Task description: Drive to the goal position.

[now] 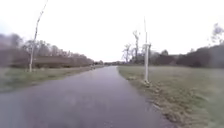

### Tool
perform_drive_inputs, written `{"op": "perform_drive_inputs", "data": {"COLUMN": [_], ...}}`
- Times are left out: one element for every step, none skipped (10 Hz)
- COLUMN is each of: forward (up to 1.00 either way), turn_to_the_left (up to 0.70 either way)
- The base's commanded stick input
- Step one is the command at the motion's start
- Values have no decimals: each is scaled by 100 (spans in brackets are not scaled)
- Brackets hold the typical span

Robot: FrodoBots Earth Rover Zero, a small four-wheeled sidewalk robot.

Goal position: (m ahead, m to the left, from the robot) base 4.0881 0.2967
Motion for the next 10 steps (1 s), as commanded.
{"op": "perform_drive_inputs", "data": {"forward": [70,70,70,70,70,70,70,70,70,70], "turn_to_the_left": [0,0,0,0,0,0,0,0,0,0]}}
